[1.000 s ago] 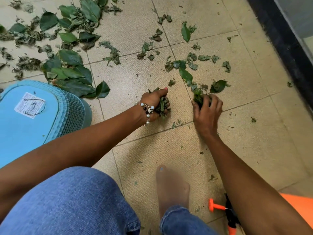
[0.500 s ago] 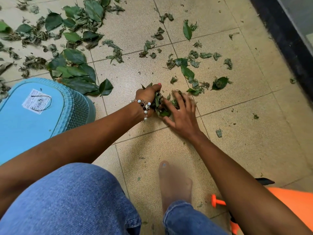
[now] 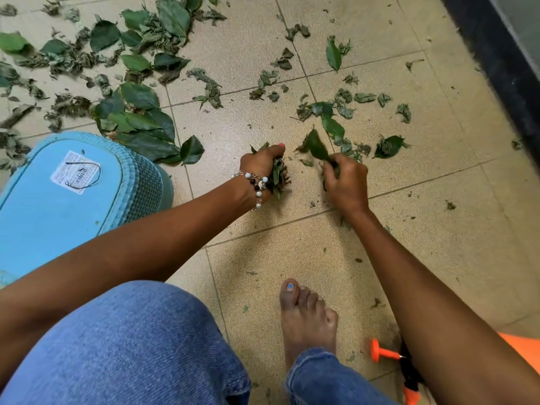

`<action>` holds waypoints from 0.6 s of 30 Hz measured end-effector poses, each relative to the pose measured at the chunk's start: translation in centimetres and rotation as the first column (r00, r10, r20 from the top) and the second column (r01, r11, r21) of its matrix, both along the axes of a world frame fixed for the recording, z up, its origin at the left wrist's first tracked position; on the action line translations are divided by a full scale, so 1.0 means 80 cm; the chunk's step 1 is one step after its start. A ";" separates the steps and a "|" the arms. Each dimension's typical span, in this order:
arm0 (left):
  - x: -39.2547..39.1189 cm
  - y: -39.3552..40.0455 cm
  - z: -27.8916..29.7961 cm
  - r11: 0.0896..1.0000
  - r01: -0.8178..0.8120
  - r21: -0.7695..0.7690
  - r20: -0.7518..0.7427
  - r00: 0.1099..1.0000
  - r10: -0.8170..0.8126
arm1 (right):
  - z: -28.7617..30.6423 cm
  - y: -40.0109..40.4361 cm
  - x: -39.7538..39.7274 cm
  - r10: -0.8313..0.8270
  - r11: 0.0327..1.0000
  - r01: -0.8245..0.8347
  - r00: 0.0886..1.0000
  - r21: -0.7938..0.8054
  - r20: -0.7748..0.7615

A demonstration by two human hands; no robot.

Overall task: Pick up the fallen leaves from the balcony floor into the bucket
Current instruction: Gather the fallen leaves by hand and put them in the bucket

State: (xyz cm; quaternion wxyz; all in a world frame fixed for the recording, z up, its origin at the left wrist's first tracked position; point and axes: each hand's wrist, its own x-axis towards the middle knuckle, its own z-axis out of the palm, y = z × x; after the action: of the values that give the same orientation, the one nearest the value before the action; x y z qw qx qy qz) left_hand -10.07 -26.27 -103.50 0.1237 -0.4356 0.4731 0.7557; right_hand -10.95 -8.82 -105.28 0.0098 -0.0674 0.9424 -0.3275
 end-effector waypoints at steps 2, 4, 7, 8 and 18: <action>0.001 0.005 0.001 0.999 0.017 0.050 0.002 1.000 -0.017 | 0.021 -0.010 -0.002 -0.156 0.949 0.175 0.984 -0.264 0.090; 0.003 0.013 0.003 0.993 0.038 0.110 -0.003 0.999 -0.038 | 0.034 -0.021 -0.003 -0.177 0.843 0.255 0.963 -0.474 0.204; 0.004 0.023 0.004 0.981 0.081 0.176 -0.053 0.996 -0.073 | 0.048 -0.038 0.007 -0.108 0.722 0.296 0.941 -0.625 0.321; 0.003 0.025 0.006 0.982 0.064 0.179 -0.060 0.997 -0.054 | 0.051 -0.041 0.010 -0.080 0.756 0.258 0.948 -0.602 0.307; 0.004 0.023 0.014 0.968 0.242 0.064 -0.128 0.964 -0.232 | 0.072 -0.026 0.022 0.186 0.946 -0.091 0.938 -0.312 0.293</action>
State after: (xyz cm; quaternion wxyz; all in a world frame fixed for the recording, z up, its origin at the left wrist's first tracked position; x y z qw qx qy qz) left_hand -9.76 -24.43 -102.36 0.2018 -0.3244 0.4980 0.7785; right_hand -9.20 -10.89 -99.53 0.1750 -0.0812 0.8619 -0.4689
